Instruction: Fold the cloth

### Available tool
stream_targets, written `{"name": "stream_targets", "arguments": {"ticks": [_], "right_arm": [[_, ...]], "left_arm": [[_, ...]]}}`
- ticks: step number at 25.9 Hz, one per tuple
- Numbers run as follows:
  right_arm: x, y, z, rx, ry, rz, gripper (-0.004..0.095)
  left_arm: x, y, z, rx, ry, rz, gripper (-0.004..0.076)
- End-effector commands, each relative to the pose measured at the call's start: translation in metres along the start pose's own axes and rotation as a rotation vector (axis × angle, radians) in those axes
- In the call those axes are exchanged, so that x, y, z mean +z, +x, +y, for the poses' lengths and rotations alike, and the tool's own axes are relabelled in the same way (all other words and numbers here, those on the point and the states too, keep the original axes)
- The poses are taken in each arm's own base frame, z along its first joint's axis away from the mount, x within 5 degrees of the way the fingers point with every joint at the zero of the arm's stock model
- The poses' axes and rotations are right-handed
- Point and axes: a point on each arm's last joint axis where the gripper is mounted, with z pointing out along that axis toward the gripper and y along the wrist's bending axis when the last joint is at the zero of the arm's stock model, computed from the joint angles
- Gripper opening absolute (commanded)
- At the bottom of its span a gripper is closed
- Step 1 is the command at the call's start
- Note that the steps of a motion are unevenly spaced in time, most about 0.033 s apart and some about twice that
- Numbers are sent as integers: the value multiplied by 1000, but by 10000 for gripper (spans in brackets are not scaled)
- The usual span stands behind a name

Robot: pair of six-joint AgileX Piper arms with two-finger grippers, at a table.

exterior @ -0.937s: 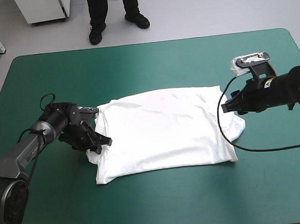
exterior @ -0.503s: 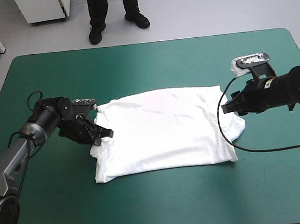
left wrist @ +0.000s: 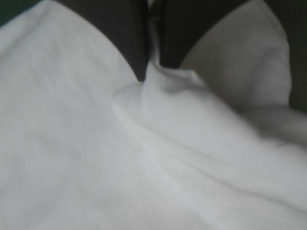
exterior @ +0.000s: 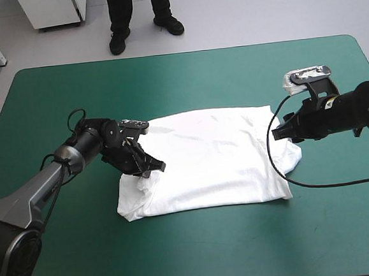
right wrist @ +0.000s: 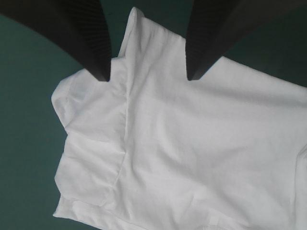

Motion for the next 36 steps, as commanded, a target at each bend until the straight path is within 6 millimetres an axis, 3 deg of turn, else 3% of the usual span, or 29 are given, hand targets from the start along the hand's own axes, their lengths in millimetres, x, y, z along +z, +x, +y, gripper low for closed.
{"name": "stream_targets", "arguments": {"ticks": [1,4,7,11,20,25,30,36], "right_arm": [[-17,-6,3,-26,28,-82,459],[-17,-6,2,-27,32,-80,459],[-17,-6,2,-27,32,-77,459],[-17,-6,1,-31,41,-75,459],[-15,-2,-21,21,270,-14,493],[16,-7,-41,114,280,77,559],[63,-15,-53,159,219,140,560],[118,-14,-70,180,212,255,560]], "left_arm": [[-8,-9,-2,17,-15,-65,-9],[10,-9,3,29,-34,3,29],[5,-7,-2,27,11,64,251],[-31,-2,-9,61,10,32,575],[-125,27,-26,114,9,-121,595],[-178,43,-38,148,31,-305,595],[-199,48,-42,163,32,-371,595],[-200,48,-43,166,31,-376,595]]}}
